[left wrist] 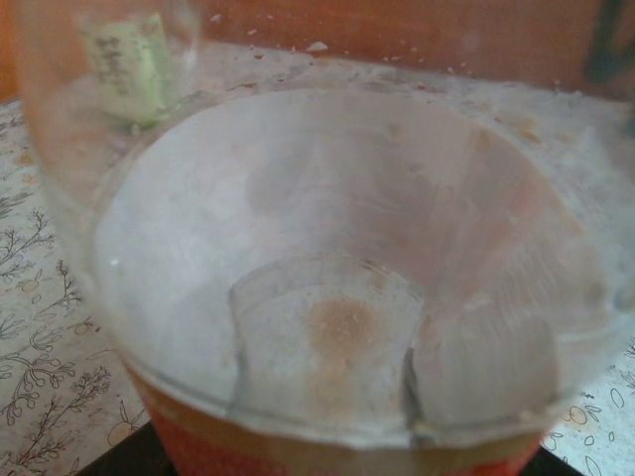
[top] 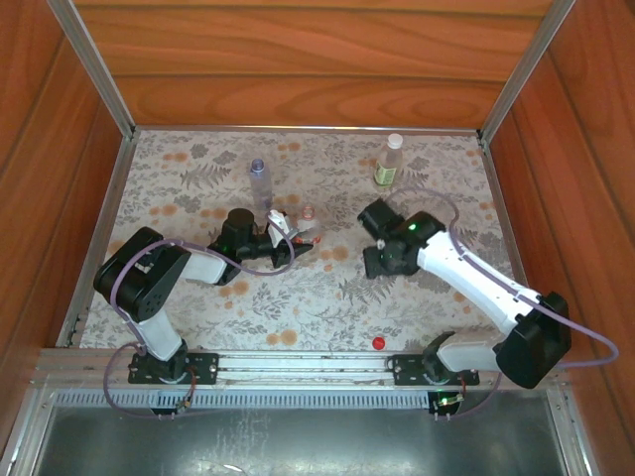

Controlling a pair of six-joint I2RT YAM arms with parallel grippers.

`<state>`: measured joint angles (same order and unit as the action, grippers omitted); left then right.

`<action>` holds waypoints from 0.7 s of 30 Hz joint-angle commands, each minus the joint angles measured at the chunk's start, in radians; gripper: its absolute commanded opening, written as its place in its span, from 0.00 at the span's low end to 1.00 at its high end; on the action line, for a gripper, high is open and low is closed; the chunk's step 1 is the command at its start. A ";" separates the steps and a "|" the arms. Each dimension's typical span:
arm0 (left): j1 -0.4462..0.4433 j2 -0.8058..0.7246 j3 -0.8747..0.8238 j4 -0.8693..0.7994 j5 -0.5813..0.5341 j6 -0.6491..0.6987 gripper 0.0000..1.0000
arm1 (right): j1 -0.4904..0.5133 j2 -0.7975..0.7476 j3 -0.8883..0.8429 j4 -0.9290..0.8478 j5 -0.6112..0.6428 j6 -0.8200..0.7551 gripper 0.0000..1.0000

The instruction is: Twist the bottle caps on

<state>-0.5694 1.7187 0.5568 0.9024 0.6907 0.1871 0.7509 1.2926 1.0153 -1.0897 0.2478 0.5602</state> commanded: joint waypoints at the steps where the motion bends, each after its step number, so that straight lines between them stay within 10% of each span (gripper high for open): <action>1: 0.007 0.010 -0.035 -0.077 0.018 -0.005 0.45 | 0.072 0.006 -0.090 -0.038 -0.070 0.190 0.67; 21: 0.006 -0.017 -0.090 -0.077 0.040 -0.046 0.46 | 0.187 0.070 -0.409 0.216 -0.353 0.304 0.53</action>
<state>-0.5694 1.6886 0.5034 0.9306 0.7231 0.1589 0.9253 1.3479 0.6140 -0.9085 -0.0586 0.8406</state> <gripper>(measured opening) 0.458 0.539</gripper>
